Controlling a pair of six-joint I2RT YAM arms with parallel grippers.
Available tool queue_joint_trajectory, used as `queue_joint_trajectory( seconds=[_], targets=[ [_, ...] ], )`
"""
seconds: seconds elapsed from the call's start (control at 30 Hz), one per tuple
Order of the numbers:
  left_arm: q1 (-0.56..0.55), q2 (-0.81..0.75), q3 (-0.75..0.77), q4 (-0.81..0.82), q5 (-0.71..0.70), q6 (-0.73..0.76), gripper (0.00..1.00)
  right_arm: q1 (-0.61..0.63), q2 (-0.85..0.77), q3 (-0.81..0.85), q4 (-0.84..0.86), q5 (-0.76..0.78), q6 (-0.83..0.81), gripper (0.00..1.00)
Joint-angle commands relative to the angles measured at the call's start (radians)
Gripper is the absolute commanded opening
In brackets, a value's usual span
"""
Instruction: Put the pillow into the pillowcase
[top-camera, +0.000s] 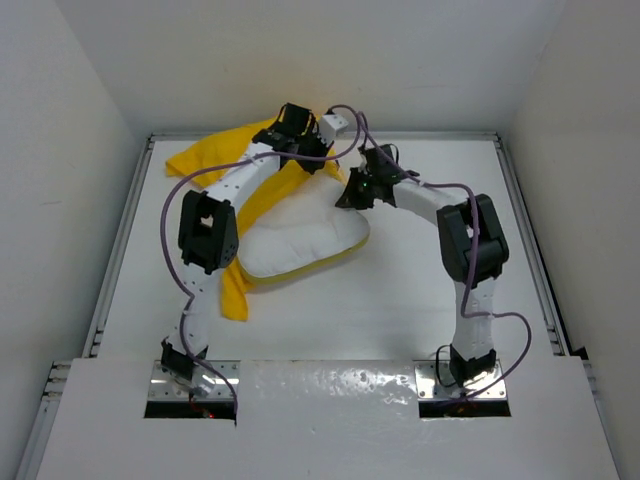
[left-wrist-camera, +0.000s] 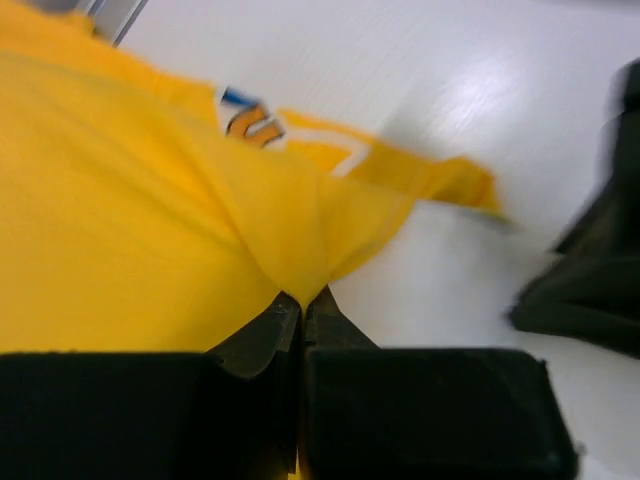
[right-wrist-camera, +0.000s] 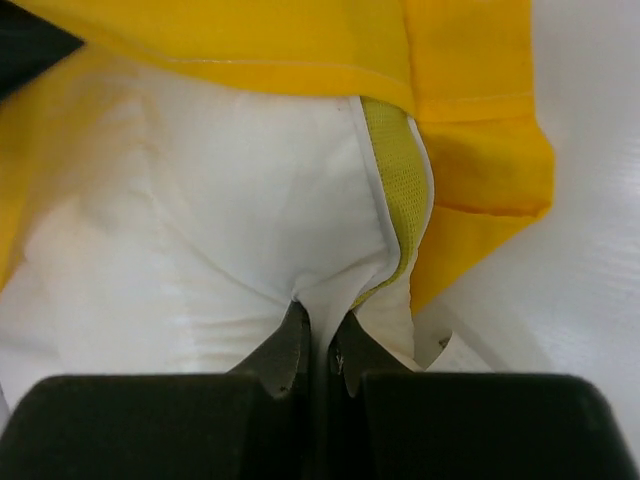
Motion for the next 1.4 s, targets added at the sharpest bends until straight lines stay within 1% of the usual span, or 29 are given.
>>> queue_joint_trajectory(
  seconds=[0.0, 0.1, 0.17, 0.23, 0.27, 0.37, 0.43, 0.47, 0.5, 0.57, 0.63, 0.7, 0.77, 0.8, 0.83, 0.87, 0.9, 0.93, 0.97, 1.03, 1.07, 1.1, 1.13, 1.17, 1.2, 1.23, 1.3, 1.33, 1.37],
  targets=[
    [-0.011, -0.116, 0.2, -0.074, 0.432, -0.071, 0.0, 0.095, -0.127, -0.117, 0.121, 0.031, -0.01, 0.0],
    [-0.012, -0.152, 0.21, -0.126, 0.59, -0.075, 0.0, 0.127, -0.268, -0.261, 0.3, 0.082, 0.044, 0.0],
    [-0.038, -0.162, 0.176, -0.201, 0.578, -0.028, 0.0, 0.142, -0.339, -0.319, 0.415, 0.101, 0.059, 0.0],
    [-0.081, -0.195, 0.124, -0.287, 0.548, 0.119, 0.0, 0.159, -0.385, -0.35, 0.544, 0.153, 0.058, 0.0],
    [-0.094, -0.205, 0.092, -0.322, 0.59, 0.223, 0.0, 0.178, -0.423, -0.38, 0.592, 0.192, 0.064, 0.0],
    [-0.115, -0.205, 0.099, -0.525, 0.711, 0.34, 0.0, 0.182, -0.459, -0.471, 0.831, 0.245, 0.171, 0.0],
    [-0.115, -0.21, 0.076, -0.667, 0.787, 0.473, 0.0, 0.182, -0.459, -0.526, 0.941, 0.387, 0.228, 0.0],
    [-0.115, -0.215, 0.061, -0.709, 0.802, 0.513, 0.0, 0.182, -0.453, -0.535, 0.946, 0.459, 0.268, 0.0],
    [-0.115, -0.225, 0.012, -0.761, 0.824, 0.556, 0.0, 0.182, -0.445, -0.543, 0.915, 0.619, 0.285, 0.0],
    [-0.114, -0.253, -0.052, -0.763, 0.833, 0.552, 0.0, 0.179, -0.424, -0.531, 0.812, 0.79, 0.379, 0.0],
    [-0.111, -0.303, -0.118, -0.763, 0.818, 0.59, 0.0, 0.153, -0.367, -0.482, 0.581, 0.898, 0.465, 0.0],
    [-0.095, -0.334, -0.129, -0.76, 0.79, 0.607, 0.0, 0.139, -0.318, -0.47, 0.479, 0.85, 0.434, 0.0],
    [-0.071, -0.34, -0.123, -0.745, 0.747, 0.588, 0.0, 0.136, -0.306, -0.442, 0.443, 0.641, 0.278, 0.0],
    [-0.033, -0.34, -0.125, -0.723, 0.73, 0.56, 0.09, 0.136, -0.305, -0.425, 0.401, 0.548, 0.22, 0.23],
    [-0.013, -0.346, -0.135, -0.696, 0.698, 0.519, 0.42, 0.141, -0.31, -0.381, 0.353, 0.369, 0.122, 0.44],
    [0.012, -0.348, -0.142, -0.653, 0.69, 0.467, 0.57, 0.147, -0.318, -0.358, 0.3, 0.313, 0.074, 0.58],
    [0.065, -0.351, -0.148, -0.633, 0.686, 0.44, 0.68, 0.156, -0.353, -0.339, 0.188, 0.283, 0.02, 0.77],
    [0.093, -0.356, -0.152, -0.605, 0.686, 0.408, 0.96, 0.173, -0.379, -0.325, 0.125, 0.271, -0.066, 0.89],
    [0.15, -0.366, -0.152, -0.558, 0.695, 0.353, 0.99, 0.176, -0.409, -0.333, 0.045, 0.283, -0.098, 0.99],
    [0.199, -0.385, -0.152, -0.505, 0.684, 0.296, 1.0, 0.176, -0.507, -0.374, -0.014, 0.3, -0.14, 0.99],
    [0.242, -0.406, -0.151, -0.476, 0.648, 0.275, 1.0, 0.175, -0.567, -0.409, -0.044, 0.336, -0.17, 0.93],
    [0.263, -0.432, -0.154, -0.468, 0.602, 0.276, 1.0, 0.175, -0.592, -0.428, -0.049, 0.346, -0.178, 0.77],
    [0.283, -0.448, -0.163, -0.458, 0.572, 0.264, 0.96, 0.175, -0.612, -0.452, -0.048, 0.358, -0.172, 0.47],
    [0.335, -0.461, -0.178, -0.42, 0.549, 0.246, 0.84, 0.173, -0.629, -0.472, -0.037, 0.396, -0.157, 0.18],
    [0.368, -0.474, -0.224, -0.404, 0.523, 0.232, 0.2, 0.164, -0.64, -0.518, -0.029, 0.412, -0.136, 0.0],
    [0.398, -0.495, -0.253, -0.374, 0.447, 0.174, 0.01, 0.153, -0.647, -0.541, -0.014, 0.409, -0.09, 0.0],
    [0.5, -0.5, -0.336, -0.332, 0.376, 0.17, 0.0, 0.112, -0.637, -0.58, 0.0, 0.383, 0.007, 0.0],
    [0.523, -0.491, -0.356, -0.339, 0.297, 0.191, 0.04, 0.098, -0.617, -0.588, 0.001, 0.374, 0.042, 0.0],
    [0.558, -0.485, -0.394, -0.347, 0.261, 0.213, 0.14, 0.086, -0.608, -0.594, 0.005, 0.372, 0.074, 0.0]
  ],
)
